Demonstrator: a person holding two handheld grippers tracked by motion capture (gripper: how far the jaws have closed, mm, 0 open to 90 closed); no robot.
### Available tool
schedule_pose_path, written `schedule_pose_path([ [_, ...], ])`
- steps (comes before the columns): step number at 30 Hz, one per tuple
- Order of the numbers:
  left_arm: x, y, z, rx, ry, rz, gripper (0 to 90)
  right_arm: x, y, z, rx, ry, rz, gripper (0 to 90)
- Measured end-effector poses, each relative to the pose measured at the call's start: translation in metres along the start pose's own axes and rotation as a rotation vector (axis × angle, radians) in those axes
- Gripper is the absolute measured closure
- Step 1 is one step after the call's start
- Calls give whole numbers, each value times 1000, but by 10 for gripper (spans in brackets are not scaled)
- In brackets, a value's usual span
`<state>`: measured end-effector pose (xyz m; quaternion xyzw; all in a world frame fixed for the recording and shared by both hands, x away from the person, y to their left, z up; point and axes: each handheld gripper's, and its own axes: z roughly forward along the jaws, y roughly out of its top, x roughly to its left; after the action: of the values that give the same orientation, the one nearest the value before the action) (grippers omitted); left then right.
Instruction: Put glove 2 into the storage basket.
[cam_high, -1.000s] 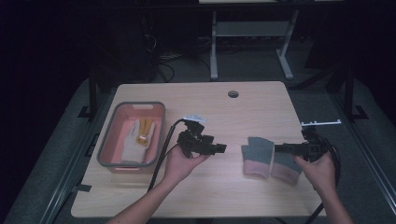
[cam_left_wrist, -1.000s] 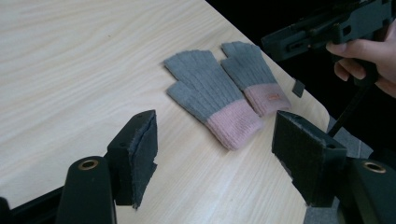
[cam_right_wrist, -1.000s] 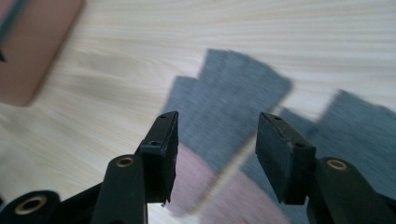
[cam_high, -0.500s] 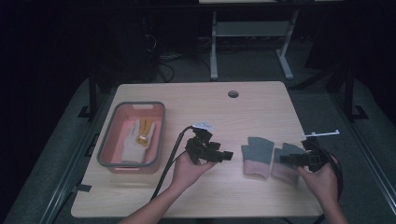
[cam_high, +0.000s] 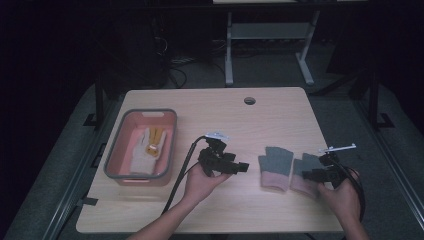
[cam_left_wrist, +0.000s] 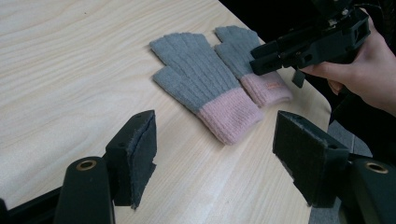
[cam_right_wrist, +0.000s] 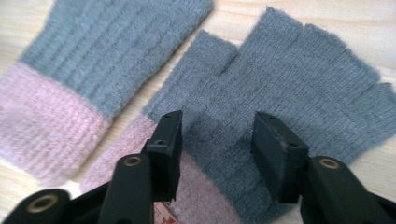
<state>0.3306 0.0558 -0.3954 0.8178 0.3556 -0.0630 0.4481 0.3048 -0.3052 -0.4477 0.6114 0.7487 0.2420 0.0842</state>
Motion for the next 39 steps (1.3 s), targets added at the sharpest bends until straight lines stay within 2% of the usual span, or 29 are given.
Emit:
schedule_pose_path([
  [3, 0, -1, -1, -1, -6, -4, 306, 3, 0, 2, 1, -36, -31, 617],
  [6, 0, -1, -1, -3, -6, -7, 307, 4, 1, 2, 7, -50, -46, 644],
  [9, 0, -2, -3, -9, -2, -4, 307, 4, 3, 2, 16, -70, -45, 730],
  [13, 1, -3, -2, -7, -5, -11, 309, 2, 3, 2, 12, -46, -41, 818],
  [15, 1, -4, -2, -9, -5, -12, 311, 1, 3, 2, 14, -40, -40, 833],
  [16, 2, -4, -2, -10, -4, -12, 311, 0, 3, 2, 14, -28, -24, 848],
  [24, 2, -6, 1, -8, -6, -13, 311, -2, 5, -2, 23, -8, -14, 864],
  [29, 3, -7, 0, -16, -3, -16, 311, -1, 8, -12, 2, 3, -10, 866],
  [31, 3, -8, 0, -15, -8, -15, 311, 3, 12, -20, -26, 25, -1, 866],
  [37, 3, -8, 1, -10, -7, -7, 311, 18, 23, -25, -46, 45, -37, 865],
  [39, 3, -8, 0, -14, -7, -14, 311, 28, 30, -27, -48, 59, -46, 865],
])
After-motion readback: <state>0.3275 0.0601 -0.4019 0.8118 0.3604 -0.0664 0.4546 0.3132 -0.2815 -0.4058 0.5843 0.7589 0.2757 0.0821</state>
